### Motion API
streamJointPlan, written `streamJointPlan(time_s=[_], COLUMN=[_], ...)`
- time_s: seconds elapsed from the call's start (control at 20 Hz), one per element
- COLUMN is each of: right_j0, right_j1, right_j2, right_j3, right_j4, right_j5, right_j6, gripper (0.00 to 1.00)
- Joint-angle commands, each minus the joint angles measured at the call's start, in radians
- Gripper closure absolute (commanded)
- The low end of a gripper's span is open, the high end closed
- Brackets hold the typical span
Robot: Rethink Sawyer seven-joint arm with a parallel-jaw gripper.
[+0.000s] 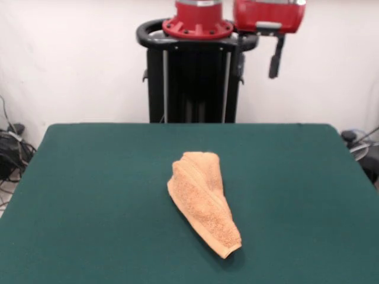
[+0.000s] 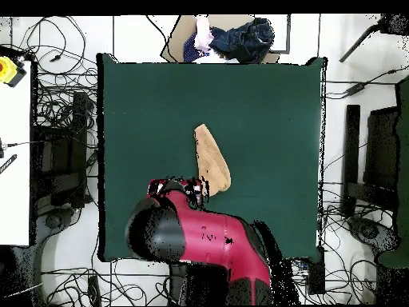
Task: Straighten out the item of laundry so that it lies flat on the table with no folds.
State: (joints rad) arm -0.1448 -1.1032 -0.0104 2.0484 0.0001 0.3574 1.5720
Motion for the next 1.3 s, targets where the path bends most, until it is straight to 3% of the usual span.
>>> streamJointPlan(time_s=[0.05, 0.35, 0.45, 0.55, 0.8, 1.3], right_j0=[-0.052, -0.098, -0.161, -0.165, -0.182, -0.152], right_j1=[0.112, 0.17, 0.17, 0.182, 0.234, 0.292], right_j2=[0.043, 0.077, 0.15, 0.158, 0.184, 0.158], right_j3=[-0.009, -0.038, -0.024, -0.038, -0.095, -0.124], right_j4=[-0.033, -0.047, -0.064, -0.087, -0.058, -0.067], right_j5=[-0.144, -0.27, -0.328, -0.318, -0.082, -0.217], right_j6=[0.145, 0.136, 0.124, 0.094, 0.022, 0.106], gripper=[0.0, 0.0, 0.0, 0.0, 0.0, 0.0])
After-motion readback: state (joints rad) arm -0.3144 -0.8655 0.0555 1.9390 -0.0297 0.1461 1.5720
